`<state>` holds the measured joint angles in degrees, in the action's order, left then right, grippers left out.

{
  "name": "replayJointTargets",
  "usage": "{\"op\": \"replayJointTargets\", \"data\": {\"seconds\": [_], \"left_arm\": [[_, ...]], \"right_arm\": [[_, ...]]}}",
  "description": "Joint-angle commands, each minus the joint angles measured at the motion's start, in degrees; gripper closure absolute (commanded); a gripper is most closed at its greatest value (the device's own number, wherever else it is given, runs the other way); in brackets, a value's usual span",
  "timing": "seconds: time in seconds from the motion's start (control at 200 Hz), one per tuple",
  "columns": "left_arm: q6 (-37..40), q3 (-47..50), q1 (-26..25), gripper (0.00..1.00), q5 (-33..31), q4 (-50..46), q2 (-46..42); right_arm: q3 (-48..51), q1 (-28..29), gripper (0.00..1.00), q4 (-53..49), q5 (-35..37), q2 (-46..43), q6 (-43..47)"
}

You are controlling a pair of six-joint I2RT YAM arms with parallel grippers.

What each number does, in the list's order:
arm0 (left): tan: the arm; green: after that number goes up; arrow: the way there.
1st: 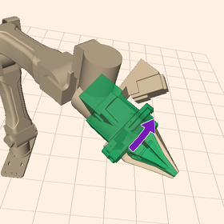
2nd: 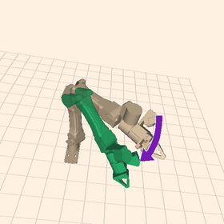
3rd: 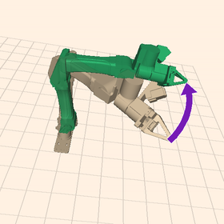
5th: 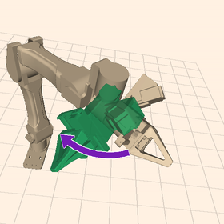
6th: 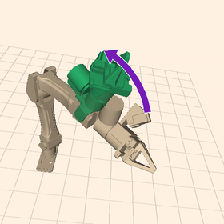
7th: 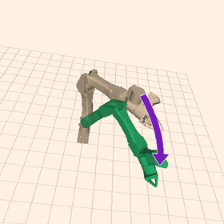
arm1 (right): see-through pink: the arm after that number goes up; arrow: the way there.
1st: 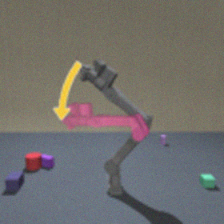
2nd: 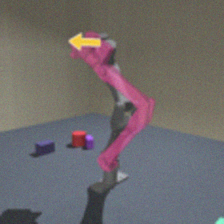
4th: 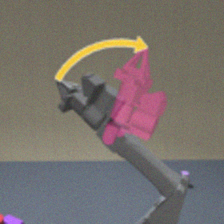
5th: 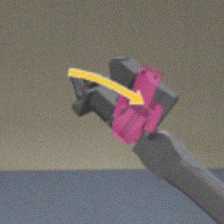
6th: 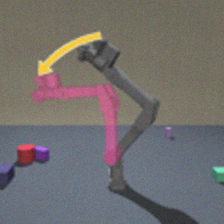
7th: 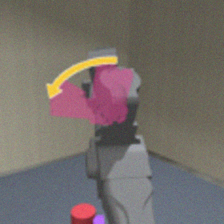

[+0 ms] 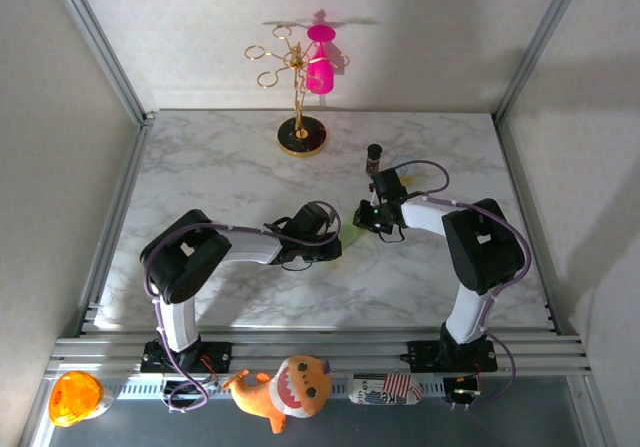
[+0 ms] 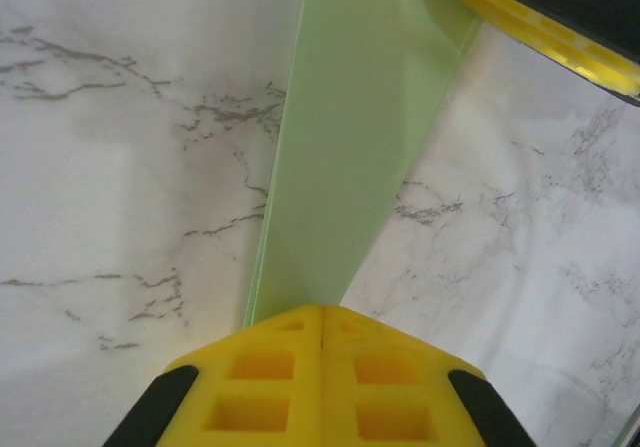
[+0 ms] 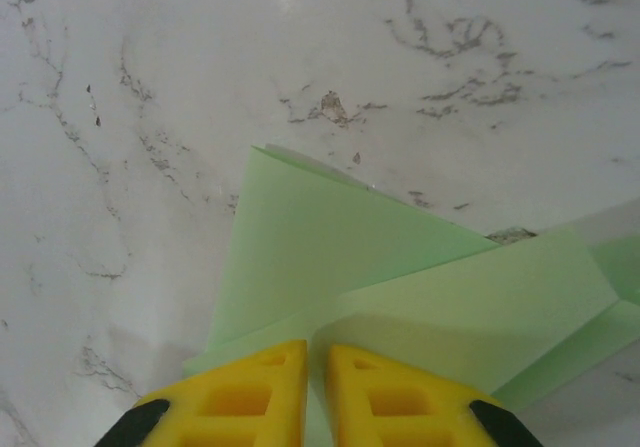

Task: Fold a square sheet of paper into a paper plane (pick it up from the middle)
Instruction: Fold the wing for the fifth time at the center of the table.

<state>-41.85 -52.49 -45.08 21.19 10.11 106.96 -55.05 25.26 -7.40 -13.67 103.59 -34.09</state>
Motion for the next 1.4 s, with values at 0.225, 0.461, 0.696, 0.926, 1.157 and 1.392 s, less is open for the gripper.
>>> {"op": "replayJointTargets", "data": {"seconds": [0.225, 0.461, 0.696, 0.926, 1.157, 1.392], "left_arm": [[-2.7, -5.6, 0.1, 0.97, -2.1, 2.0, 2.2], [-1.9, -7.1, 0.1, 0.99, -4.2, -1.2, 4.7], [-1.3, -7.2, -0.3, 1.00, -4.4, -3.7, 6.2], [-1.0, -6.7, -0.4, 1.00, -5.2, -5.6, 5.8], [-1.2, -6.5, -0.5, 1.00, -5.5, -6.3, 6.0], [-2.0, -4.8, -0.6, 1.00, -6.1, -6.4, 5.8]], "right_arm": [[5.6, -0.4, 0.84, 2.1, -1.2, 0.3, -0.8], [5.9, -0.8, 0.84, 3.5, -2.8, -0.9, 0.5], [5.2, -0.7, 0.84, 5.5, -5.1, -5.7, 1.7], [6.1, 1.6, 0.84, 5.4, -4.5, -7.4, 0.3], [7.1, 3.0, 0.85, 8.0, -4.9, -4.3, -1.2], [6.5, 3.0, 0.86, 10.2, -3.5, -3.1, -2.6]]}}
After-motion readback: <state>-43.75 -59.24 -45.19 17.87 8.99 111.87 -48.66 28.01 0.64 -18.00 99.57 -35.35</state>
